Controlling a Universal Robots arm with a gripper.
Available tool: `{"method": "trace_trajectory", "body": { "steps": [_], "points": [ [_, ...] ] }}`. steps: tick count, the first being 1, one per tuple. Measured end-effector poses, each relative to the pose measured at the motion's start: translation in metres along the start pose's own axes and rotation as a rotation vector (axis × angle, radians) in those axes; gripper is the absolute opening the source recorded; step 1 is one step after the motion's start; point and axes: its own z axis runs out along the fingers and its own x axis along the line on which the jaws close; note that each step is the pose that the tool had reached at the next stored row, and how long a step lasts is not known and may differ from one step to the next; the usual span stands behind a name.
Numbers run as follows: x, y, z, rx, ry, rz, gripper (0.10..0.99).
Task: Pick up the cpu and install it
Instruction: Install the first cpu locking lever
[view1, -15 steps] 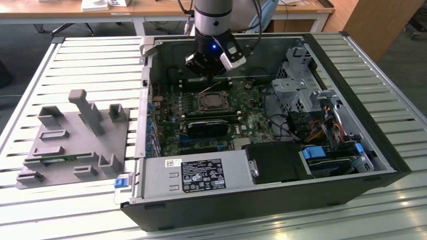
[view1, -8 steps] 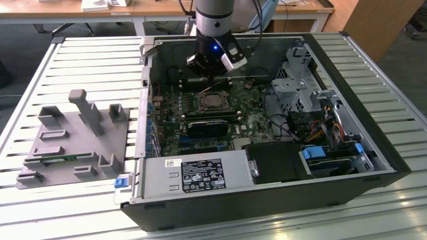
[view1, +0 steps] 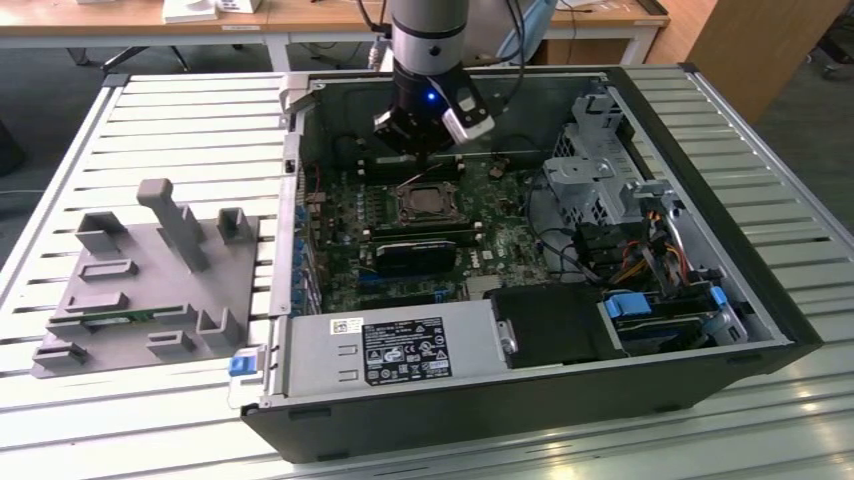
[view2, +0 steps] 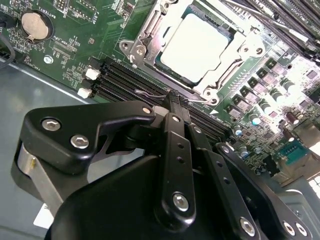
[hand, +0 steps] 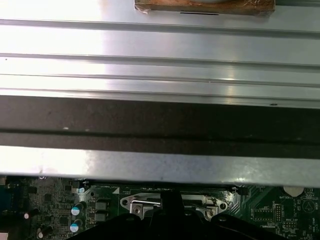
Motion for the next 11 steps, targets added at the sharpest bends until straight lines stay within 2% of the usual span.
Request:
{"method": "trace_trajectory", "body": {
  "steps": [11],
  "points": [
    [-0.0018,-0.0002,0.0031,0.0,0.0001,0.0,0.106]
  ]
}}
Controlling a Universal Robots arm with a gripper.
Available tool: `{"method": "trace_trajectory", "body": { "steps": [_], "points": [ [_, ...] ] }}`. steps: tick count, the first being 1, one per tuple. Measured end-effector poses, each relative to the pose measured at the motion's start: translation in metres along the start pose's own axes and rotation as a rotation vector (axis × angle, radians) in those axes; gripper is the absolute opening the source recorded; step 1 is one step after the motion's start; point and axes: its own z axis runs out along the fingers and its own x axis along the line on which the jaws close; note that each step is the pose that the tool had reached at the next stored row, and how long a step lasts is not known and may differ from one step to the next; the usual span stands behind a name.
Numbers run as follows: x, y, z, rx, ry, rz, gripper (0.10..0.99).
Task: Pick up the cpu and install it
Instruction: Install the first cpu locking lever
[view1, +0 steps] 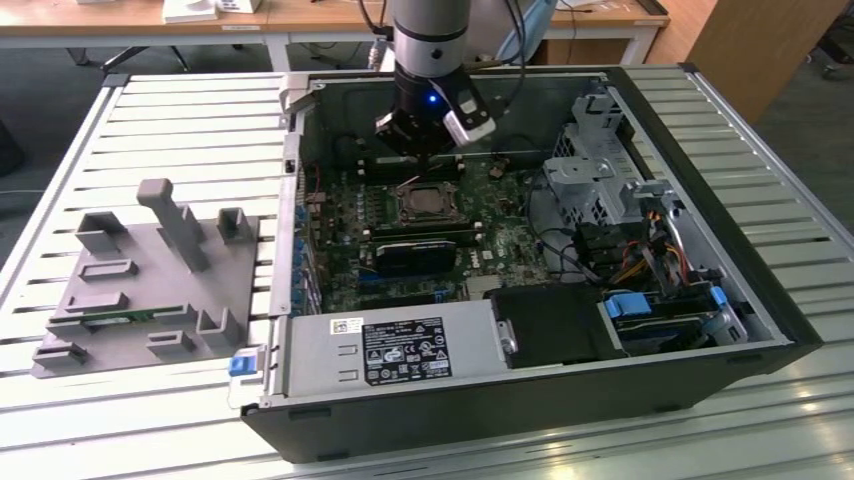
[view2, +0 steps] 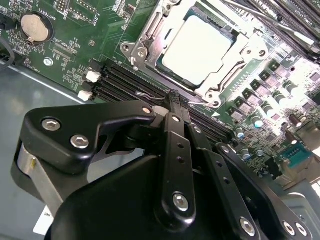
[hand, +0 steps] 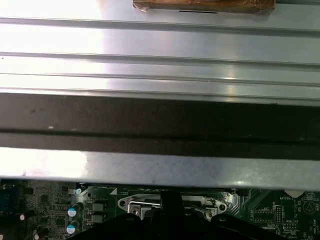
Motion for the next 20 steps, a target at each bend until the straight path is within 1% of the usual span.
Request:
{"method": "trace_trajectory", "body": {
  "steps": [8,20],
  "points": [
    [-0.0026,0.0003,0.0015,0.0,-0.0003,0.0,0.106],
    [-0.0115,0.0018,0.0052,0.0,-0.0001,0.0,0.106]
  ]
}}
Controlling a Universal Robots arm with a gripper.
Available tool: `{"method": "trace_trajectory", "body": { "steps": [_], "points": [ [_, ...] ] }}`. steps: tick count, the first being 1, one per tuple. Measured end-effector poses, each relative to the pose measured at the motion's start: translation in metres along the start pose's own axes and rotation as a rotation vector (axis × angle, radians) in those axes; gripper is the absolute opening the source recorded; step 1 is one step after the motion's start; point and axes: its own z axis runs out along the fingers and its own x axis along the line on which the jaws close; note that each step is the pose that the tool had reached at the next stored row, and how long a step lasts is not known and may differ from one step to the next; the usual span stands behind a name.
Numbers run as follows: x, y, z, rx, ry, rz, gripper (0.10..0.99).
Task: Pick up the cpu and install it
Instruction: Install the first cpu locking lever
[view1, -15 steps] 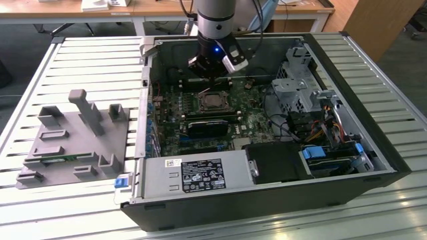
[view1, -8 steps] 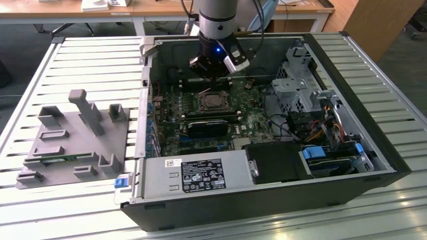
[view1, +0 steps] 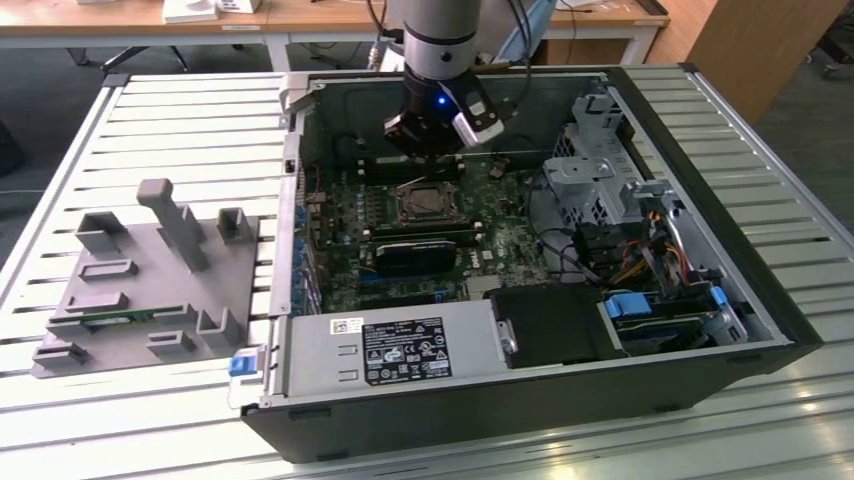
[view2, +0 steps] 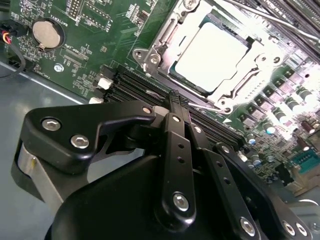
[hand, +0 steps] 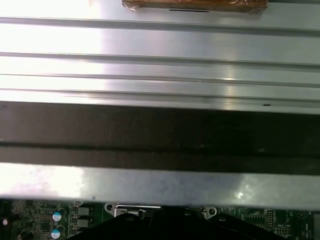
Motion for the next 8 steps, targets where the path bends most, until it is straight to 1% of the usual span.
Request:
{"method": "trace_trajectory", "body": {
  "steps": [8],
  "points": [
    [-0.0034,0.0002,0.0034,0.0,0.0,0.0,0.106]
  ]
}}
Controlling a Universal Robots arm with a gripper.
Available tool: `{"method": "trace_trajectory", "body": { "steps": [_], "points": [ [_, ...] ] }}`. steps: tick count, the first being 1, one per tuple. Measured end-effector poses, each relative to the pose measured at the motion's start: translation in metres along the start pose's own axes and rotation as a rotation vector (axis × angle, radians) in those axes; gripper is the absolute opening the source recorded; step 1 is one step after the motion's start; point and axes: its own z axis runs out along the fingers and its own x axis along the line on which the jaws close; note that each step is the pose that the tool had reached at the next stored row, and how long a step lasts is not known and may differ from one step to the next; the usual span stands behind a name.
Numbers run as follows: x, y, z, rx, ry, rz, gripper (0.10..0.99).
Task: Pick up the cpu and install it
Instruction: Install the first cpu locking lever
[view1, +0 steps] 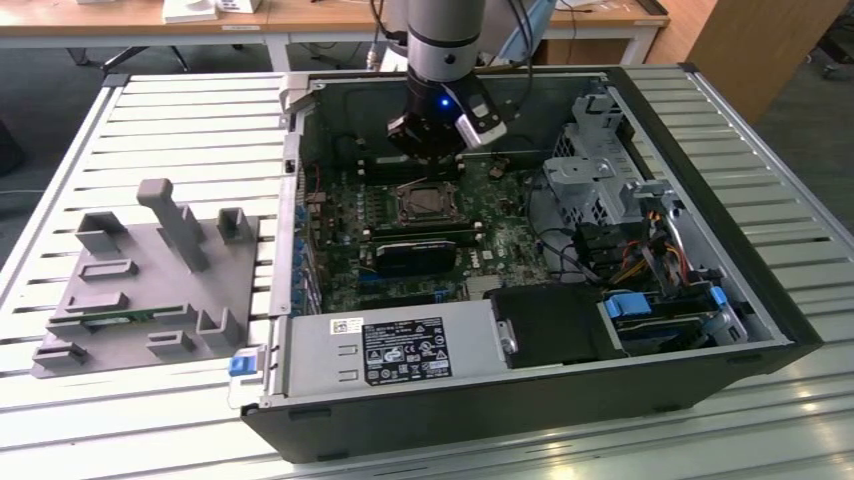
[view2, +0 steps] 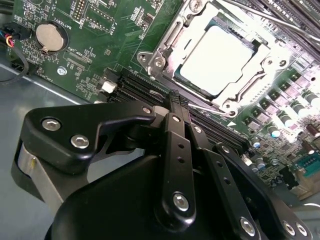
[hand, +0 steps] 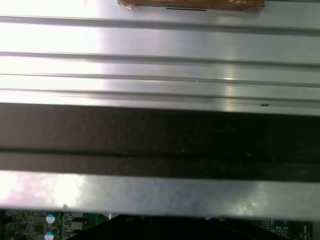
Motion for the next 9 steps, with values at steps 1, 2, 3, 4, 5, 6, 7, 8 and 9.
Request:
{"method": "trace_trajectory", "body": {
  "steps": [1,2,3,4,5,6,7,8,9],
  "points": [
    [-0.0001,0.0,0.0005,0.0,0.0,0.0,0.106],
    [-0.0002,-0.0001,0.001,0.0,0.0,0.0,0.106],
    [-0.0002,-0.0001,0.0014,0.0,0.0,0.0,0.106],
    [-0.0002,-0.0002,0.0015,0.0,0.0001,0.0,0.106],
    [-0.0002,-0.0002,0.0017,0.0,0.0001,0.0,0.106],
    [-0.0003,-0.0002,0.0019,0.0,0.0001,0.0,0.106],
    [-0.0002,-0.0002,0.0021,0.0,0.0,0.0,0.106],
    [-0.0002,-0.0002,0.0022,0.0,0.0001,0.0,0.106],
    [-0.0002,-0.0002,0.0023,0.0,0.0001,0.0,0.106]
  ]
}}
